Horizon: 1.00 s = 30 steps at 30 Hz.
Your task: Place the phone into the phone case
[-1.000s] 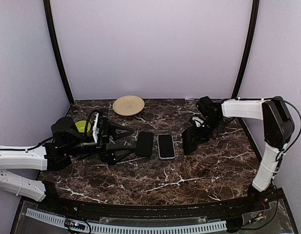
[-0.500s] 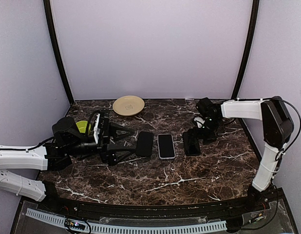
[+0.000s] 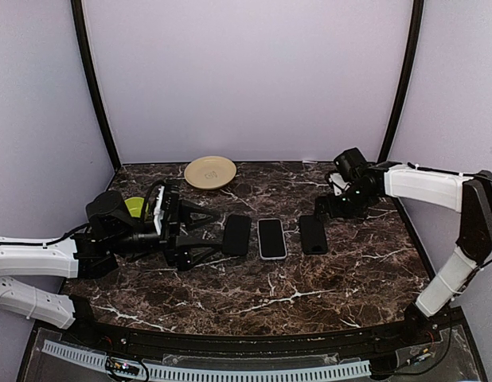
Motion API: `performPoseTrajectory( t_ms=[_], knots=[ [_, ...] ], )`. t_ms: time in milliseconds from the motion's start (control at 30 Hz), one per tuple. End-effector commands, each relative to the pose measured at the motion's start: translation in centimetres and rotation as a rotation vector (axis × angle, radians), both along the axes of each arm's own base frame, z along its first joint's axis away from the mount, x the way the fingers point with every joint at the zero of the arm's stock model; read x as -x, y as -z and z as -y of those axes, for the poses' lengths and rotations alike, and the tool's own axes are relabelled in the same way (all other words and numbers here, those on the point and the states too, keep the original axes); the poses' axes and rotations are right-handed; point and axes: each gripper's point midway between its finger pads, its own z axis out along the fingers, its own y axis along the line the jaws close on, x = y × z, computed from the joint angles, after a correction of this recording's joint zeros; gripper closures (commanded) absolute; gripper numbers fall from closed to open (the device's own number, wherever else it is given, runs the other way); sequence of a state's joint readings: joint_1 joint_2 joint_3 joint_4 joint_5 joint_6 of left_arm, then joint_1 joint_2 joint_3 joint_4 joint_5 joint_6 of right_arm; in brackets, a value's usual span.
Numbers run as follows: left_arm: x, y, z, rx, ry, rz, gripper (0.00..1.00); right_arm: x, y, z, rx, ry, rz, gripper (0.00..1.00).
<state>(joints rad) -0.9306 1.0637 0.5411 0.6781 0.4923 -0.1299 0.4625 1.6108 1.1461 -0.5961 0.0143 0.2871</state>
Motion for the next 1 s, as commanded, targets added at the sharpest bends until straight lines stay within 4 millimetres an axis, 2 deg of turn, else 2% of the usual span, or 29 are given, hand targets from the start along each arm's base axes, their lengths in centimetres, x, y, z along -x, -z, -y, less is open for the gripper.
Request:
performPoseTrajectory(
  t_ms=[0,167,233,400,500,833,967],
  knots=[
    [-0.4,-1.0,0.1,0.014,-0.024,0.036,0.16,-1.7,-3.0,0.4,-0.021,0.023,0.179,0.02],
    [-1.2,-0.4,0.0,-0.004,-0.071,0.043,0.15,-2.1,-5.1,0.9,-0.036,0.029,0.290,0.02],
    [-2.1,-0.1,-0.2,-0.013,-0.128,0.046,0.15,-2.0,-6.5,1.0,-0.057,0.031,0.356,0.02],
    [-5.2,0.3,-1.8,-0.025,-0.330,0.068,0.13,-1.9,-9.3,2.1,-0.080,0.051,0.524,0.02],
    [-7.5,0.7,-3.5,-0.016,-0.497,0.075,0.11,-1.7,-10.4,2.6,-0.089,0.054,0.605,0.02],
    [-12.7,2.7,-8.2,-0.033,-0.799,0.058,0.08,-1.5,-11.7,4.4,-0.047,0.084,0.766,0.01],
    [-14.3,3.4,-10.5,-0.043,-0.898,0.072,0.07,-2.0,-11.9,6.6,-0.014,0.156,0.828,0.02]
  ],
)
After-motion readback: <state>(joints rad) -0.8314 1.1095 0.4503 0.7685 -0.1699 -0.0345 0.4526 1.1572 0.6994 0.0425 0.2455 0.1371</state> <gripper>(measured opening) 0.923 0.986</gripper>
